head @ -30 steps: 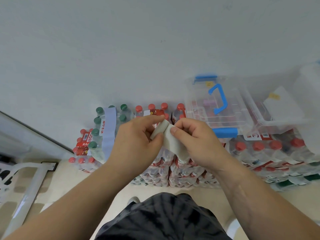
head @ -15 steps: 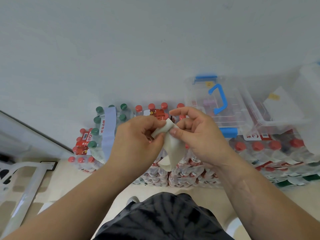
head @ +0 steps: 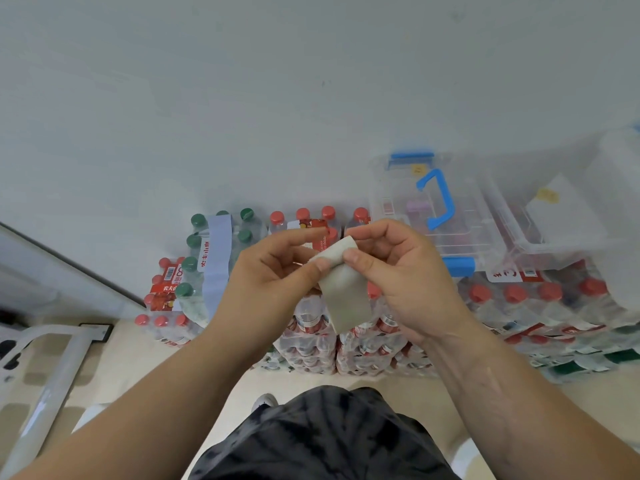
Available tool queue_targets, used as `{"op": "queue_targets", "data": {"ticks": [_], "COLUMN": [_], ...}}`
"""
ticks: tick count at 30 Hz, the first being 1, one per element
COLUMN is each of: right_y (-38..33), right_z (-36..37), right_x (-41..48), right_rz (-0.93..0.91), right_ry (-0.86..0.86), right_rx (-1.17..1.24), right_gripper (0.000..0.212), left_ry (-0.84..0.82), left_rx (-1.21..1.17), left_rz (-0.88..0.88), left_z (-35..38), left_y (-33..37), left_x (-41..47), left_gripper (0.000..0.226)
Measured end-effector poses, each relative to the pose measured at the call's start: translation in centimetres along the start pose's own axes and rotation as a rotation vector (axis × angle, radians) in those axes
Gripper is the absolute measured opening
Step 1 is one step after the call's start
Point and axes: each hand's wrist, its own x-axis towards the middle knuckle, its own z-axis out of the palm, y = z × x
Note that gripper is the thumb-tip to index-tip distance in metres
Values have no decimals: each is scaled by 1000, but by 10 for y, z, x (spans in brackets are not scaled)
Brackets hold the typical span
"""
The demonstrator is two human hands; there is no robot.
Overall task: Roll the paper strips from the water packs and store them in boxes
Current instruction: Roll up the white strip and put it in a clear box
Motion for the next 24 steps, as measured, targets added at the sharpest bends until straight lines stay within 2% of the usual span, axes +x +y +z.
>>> {"op": "queue_targets", "data": {"ticks": [4, 11, 15, 19, 24], "right_y": [-1, -1, -1, 1, -3], "right_z": [-2, 0, -1, -1, -1], "right_x": [-1, -3, -4, -4, -6], "right_rz": [0, -42, -66, -59, -35], "right_ry": [-18, 54, 70, 108, 158], "right_rx": [-38, -119, -88, -66, -62], "right_gripper": [21, 14, 22, 24, 13], "left_ry": [13, 3, 2, 29, 75], "left_rx": [-37, 29, -46, -119, -65], "left_rz": [-39, 46, 27, -28, 27], "left_z": [2, 1, 2, 7, 7], "left_y": [2, 5, 6, 6, 5], "left_x": [1, 5, 5, 5, 4], "left_gripper": [17, 26, 30, 20, 22]}}
